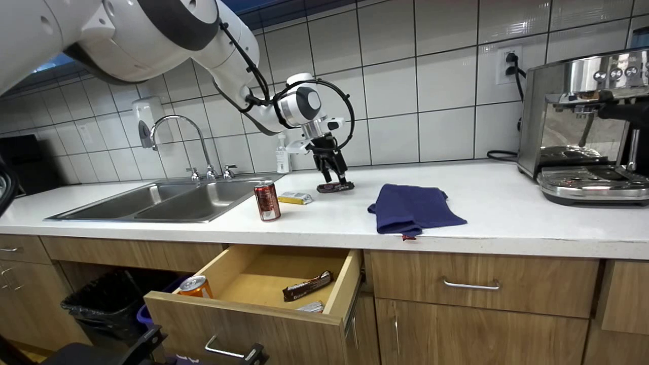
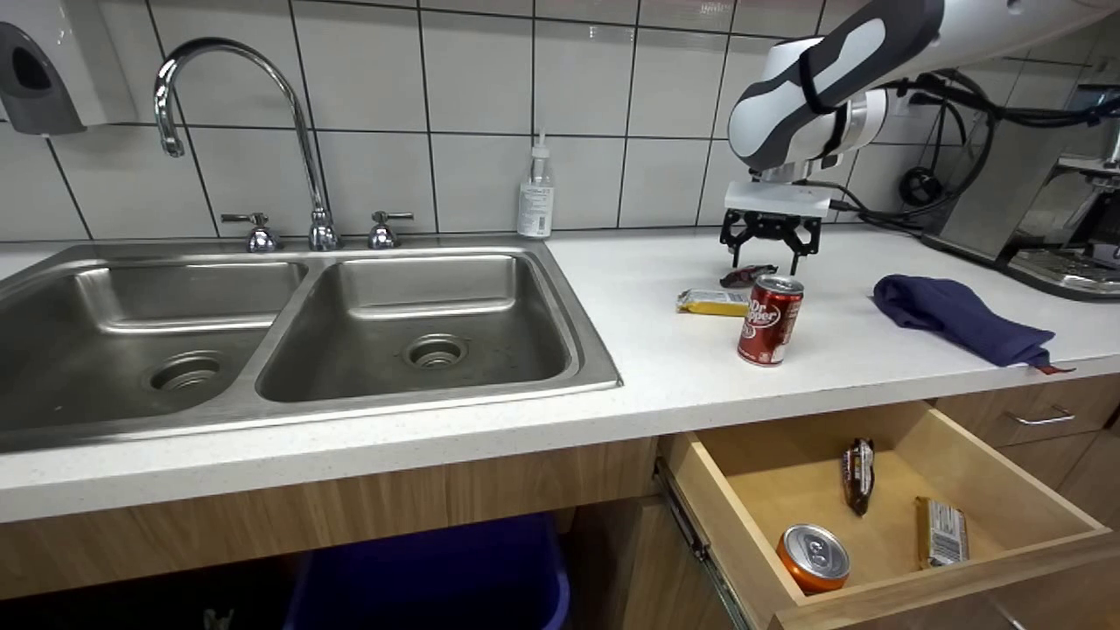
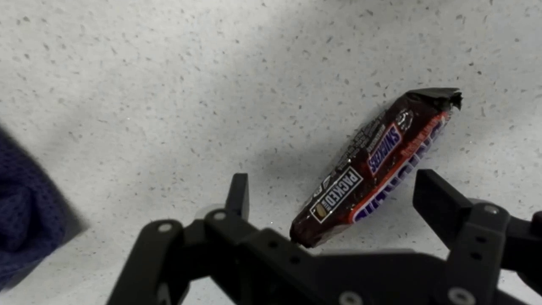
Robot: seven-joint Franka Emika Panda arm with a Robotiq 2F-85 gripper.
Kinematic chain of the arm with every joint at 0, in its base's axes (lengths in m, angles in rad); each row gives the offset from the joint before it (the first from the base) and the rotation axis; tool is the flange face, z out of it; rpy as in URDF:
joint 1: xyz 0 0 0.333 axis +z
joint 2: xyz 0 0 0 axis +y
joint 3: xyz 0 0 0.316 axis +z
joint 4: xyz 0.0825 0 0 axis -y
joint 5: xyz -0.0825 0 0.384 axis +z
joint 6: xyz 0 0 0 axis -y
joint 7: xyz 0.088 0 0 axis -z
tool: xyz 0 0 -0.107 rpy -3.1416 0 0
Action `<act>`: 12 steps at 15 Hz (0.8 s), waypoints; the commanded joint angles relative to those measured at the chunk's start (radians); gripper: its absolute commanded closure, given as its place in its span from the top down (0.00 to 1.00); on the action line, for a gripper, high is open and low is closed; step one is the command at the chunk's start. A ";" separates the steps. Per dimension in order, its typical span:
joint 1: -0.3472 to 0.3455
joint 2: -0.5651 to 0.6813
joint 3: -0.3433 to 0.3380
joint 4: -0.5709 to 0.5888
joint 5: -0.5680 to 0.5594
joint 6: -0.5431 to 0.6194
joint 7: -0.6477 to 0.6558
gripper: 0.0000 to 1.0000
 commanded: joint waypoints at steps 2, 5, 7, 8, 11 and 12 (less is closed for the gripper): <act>-0.017 0.087 0.005 0.155 -0.003 -0.097 0.029 1.00; -0.021 0.122 0.006 0.209 -0.004 -0.128 0.032 1.00; -0.024 0.142 0.008 0.240 -0.004 -0.150 0.034 1.00; -0.026 0.150 0.008 0.252 -0.004 -0.157 0.034 1.00; -0.031 0.176 0.009 0.292 -0.004 -0.183 0.035 1.00; -0.033 0.184 0.010 0.305 -0.004 -0.191 0.035 1.00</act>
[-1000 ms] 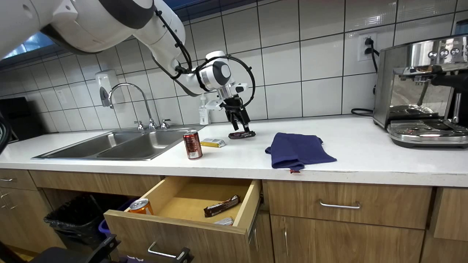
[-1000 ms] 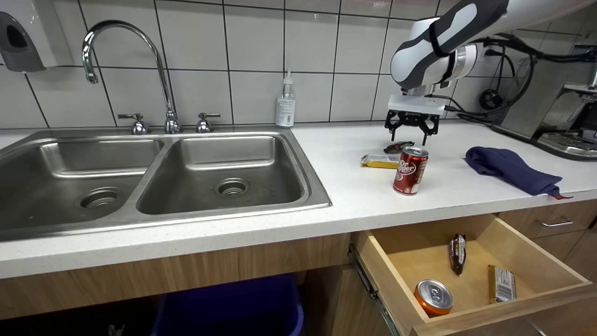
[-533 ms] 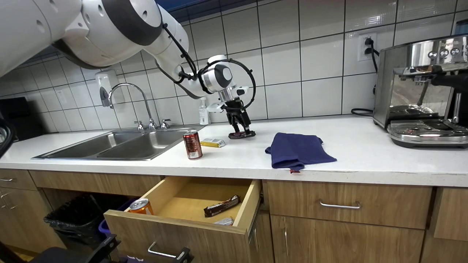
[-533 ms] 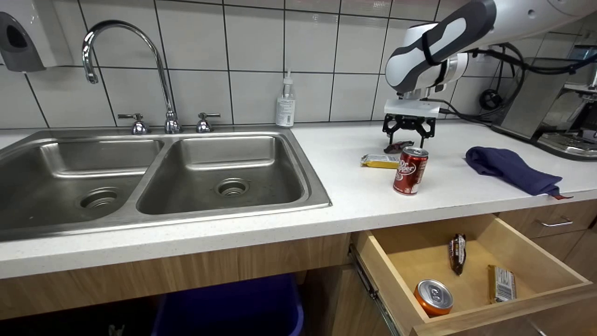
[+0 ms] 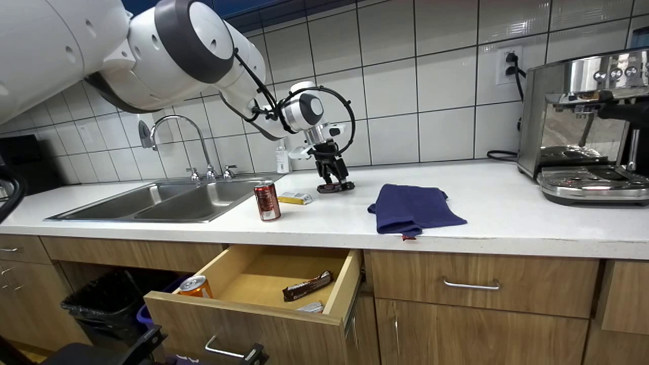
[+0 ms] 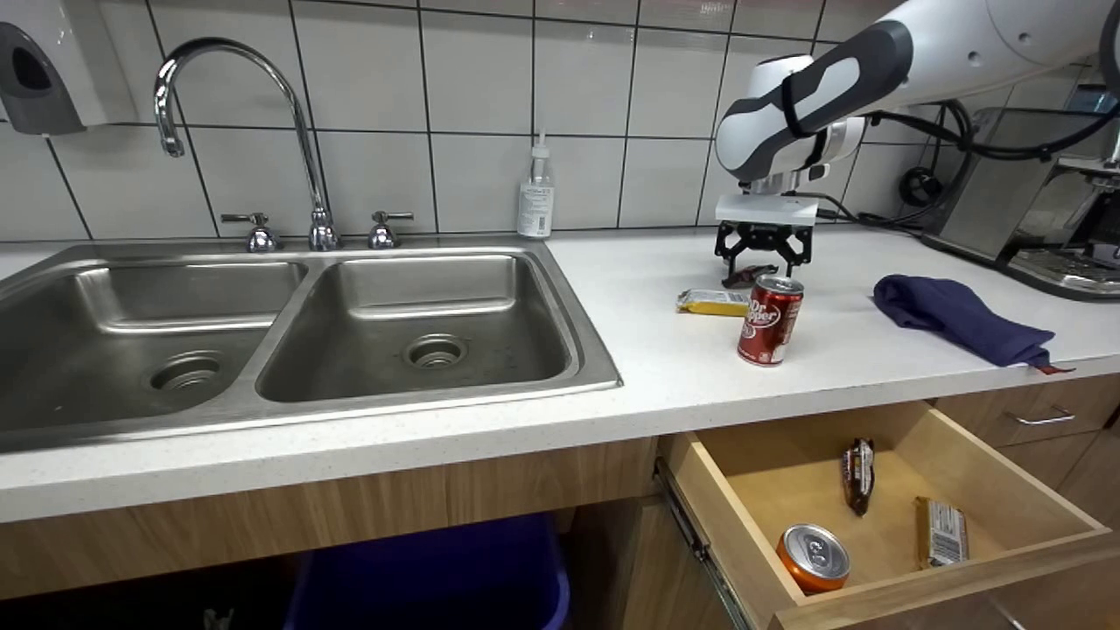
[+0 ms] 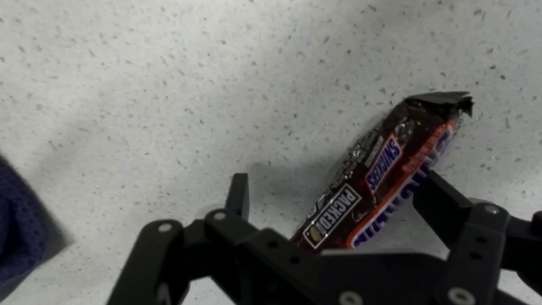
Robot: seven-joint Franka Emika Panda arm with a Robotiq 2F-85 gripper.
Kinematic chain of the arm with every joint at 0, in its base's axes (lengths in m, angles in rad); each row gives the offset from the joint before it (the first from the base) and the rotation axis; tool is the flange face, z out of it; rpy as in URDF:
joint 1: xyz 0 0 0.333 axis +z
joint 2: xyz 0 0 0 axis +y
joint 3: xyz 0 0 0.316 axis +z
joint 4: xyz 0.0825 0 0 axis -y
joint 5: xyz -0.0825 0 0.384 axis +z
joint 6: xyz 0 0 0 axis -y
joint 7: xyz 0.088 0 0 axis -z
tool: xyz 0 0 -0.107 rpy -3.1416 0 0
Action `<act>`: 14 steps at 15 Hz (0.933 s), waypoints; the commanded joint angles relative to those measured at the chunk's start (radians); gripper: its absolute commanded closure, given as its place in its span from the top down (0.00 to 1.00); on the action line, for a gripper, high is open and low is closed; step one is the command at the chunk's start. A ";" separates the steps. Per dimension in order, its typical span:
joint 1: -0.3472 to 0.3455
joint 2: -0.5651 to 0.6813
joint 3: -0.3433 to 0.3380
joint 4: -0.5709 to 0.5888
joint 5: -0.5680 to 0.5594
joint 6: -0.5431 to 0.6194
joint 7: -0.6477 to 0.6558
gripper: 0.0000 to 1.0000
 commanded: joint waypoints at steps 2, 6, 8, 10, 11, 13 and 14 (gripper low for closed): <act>-0.022 0.066 0.011 0.127 -0.003 -0.078 0.023 1.00; -0.028 0.081 0.015 0.163 -0.001 -0.087 0.025 0.56; -0.028 0.087 0.016 0.177 -0.002 -0.089 0.024 0.41; -0.030 0.091 0.017 0.186 -0.002 -0.091 0.023 0.27; -0.030 0.093 0.017 0.190 -0.002 -0.092 0.023 0.19; -0.031 0.096 0.017 0.194 -0.002 -0.095 0.022 0.04; -0.031 0.094 0.017 0.192 -0.003 -0.095 0.021 0.01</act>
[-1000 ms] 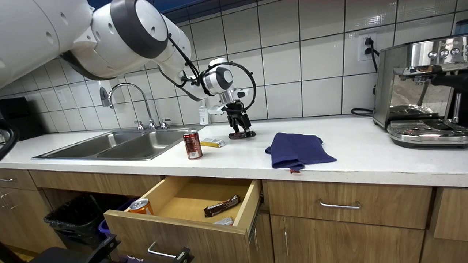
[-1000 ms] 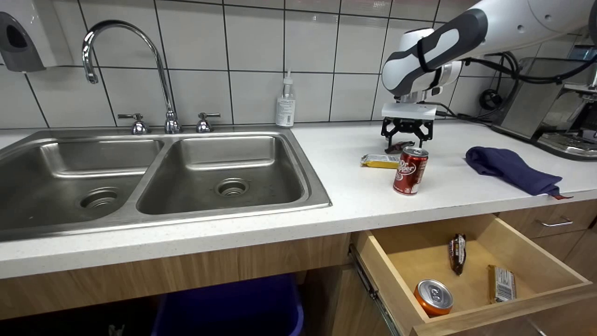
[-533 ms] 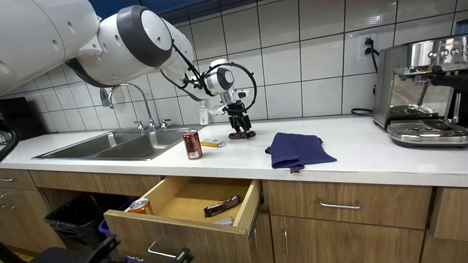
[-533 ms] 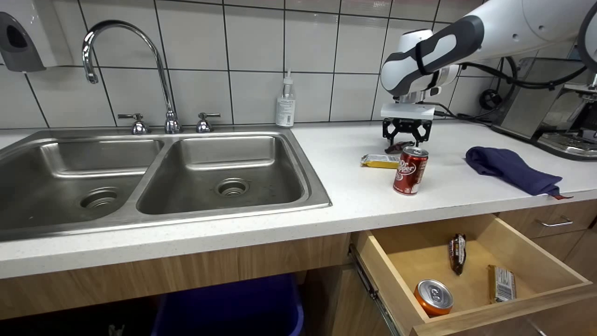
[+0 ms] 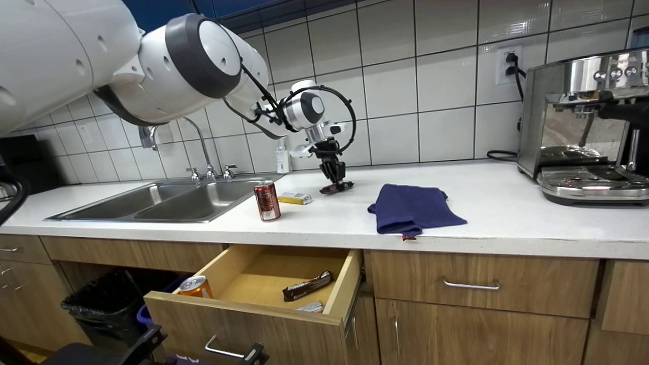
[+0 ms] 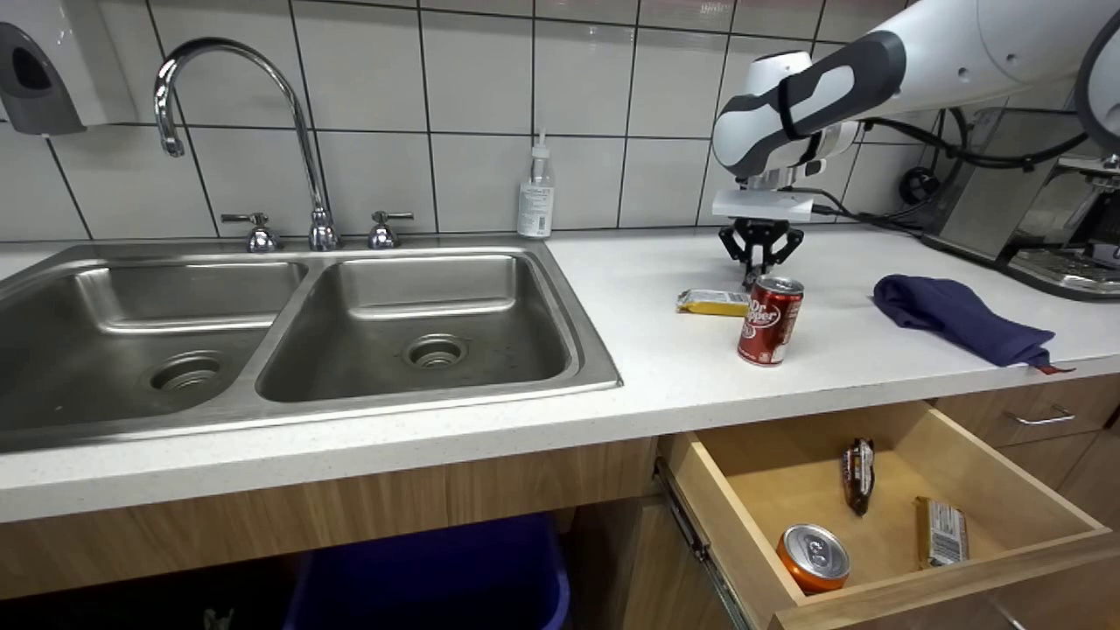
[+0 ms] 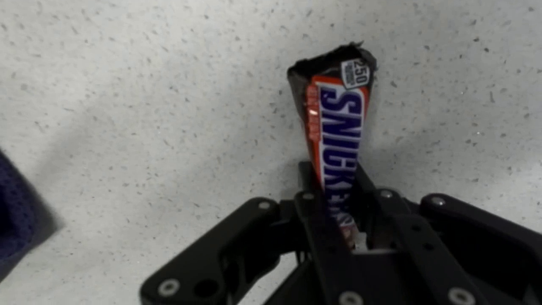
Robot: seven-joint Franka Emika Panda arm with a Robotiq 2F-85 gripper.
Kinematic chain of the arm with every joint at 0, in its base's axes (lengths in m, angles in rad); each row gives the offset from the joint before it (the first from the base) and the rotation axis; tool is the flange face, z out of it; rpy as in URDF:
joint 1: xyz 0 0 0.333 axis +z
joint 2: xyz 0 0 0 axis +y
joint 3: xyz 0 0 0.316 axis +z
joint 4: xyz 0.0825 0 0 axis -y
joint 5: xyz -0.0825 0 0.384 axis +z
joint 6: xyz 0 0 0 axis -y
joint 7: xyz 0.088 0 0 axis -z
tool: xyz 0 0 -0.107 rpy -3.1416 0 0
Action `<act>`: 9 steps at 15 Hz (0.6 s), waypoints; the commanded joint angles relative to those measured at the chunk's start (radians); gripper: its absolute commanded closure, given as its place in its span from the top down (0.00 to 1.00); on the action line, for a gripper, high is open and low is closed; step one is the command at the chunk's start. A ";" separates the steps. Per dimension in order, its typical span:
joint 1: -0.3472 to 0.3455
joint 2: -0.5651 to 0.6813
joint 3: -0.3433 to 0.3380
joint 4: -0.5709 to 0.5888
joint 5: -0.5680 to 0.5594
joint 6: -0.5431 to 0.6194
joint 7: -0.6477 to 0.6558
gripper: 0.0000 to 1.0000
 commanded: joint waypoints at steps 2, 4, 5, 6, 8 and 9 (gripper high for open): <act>-0.012 0.019 0.004 0.044 0.010 -0.032 0.008 0.04; -0.011 0.000 0.006 0.017 0.011 -0.018 0.001 0.05; -0.011 -0.007 0.006 0.006 0.011 -0.012 -0.002 0.04; -0.011 -0.018 0.008 -0.009 0.012 -0.002 -0.005 0.04; -0.010 -0.035 0.011 -0.035 0.014 0.012 -0.009 0.04; -0.010 -0.043 0.012 -0.046 0.015 0.020 -0.012 0.04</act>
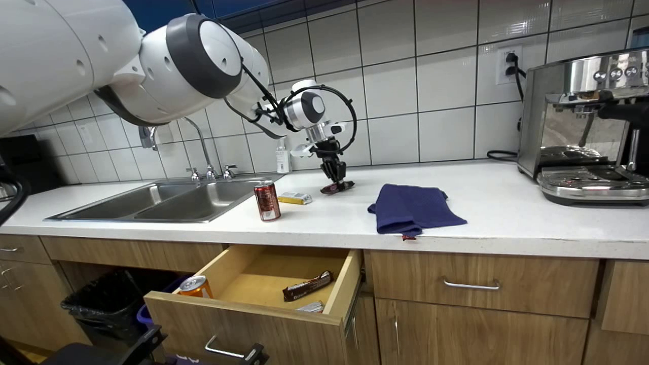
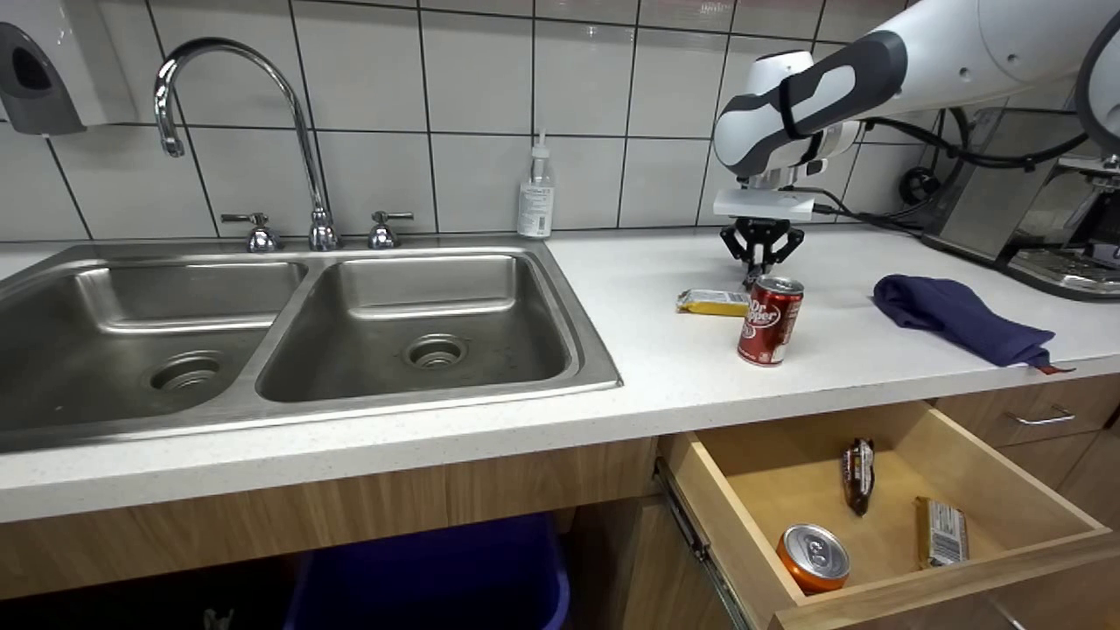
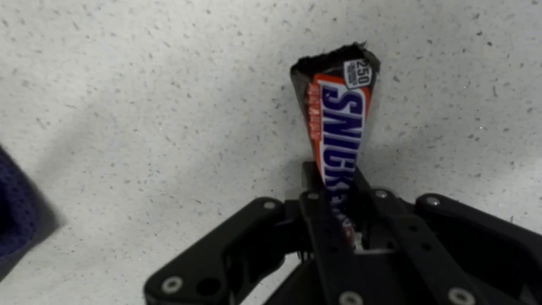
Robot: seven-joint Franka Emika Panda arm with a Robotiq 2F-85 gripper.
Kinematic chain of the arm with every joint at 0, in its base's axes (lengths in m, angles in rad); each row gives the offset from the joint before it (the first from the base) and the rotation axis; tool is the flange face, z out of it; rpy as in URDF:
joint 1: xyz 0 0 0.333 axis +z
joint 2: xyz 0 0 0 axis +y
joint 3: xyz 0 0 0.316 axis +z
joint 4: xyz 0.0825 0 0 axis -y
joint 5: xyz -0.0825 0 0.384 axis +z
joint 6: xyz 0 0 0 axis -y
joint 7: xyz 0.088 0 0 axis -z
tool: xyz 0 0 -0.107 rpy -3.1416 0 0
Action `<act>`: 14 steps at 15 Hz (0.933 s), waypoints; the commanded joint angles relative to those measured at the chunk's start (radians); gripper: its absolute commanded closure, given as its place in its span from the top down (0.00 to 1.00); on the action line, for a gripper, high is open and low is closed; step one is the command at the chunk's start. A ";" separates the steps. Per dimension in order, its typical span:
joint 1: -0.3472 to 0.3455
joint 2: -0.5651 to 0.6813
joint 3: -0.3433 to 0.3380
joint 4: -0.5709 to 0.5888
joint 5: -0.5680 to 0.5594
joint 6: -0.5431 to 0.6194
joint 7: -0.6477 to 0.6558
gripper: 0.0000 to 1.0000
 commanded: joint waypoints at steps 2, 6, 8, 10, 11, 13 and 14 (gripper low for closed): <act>-0.008 -0.063 0.013 -0.076 0.016 0.039 -0.015 0.04; -0.006 -0.115 0.016 -0.154 0.017 0.098 -0.025 0.04; -0.002 -0.150 0.016 -0.218 0.013 0.137 -0.032 0.04; -0.003 -0.192 0.024 -0.290 0.001 0.182 -0.037 0.04; -0.002 -0.216 0.025 -0.335 0.001 0.207 -0.043 0.04; 0.002 -0.265 0.025 -0.424 0.001 0.260 -0.054 0.04; 0.003 -0.288 0.024 -0.466 0.001 0.284 -0.061 0.04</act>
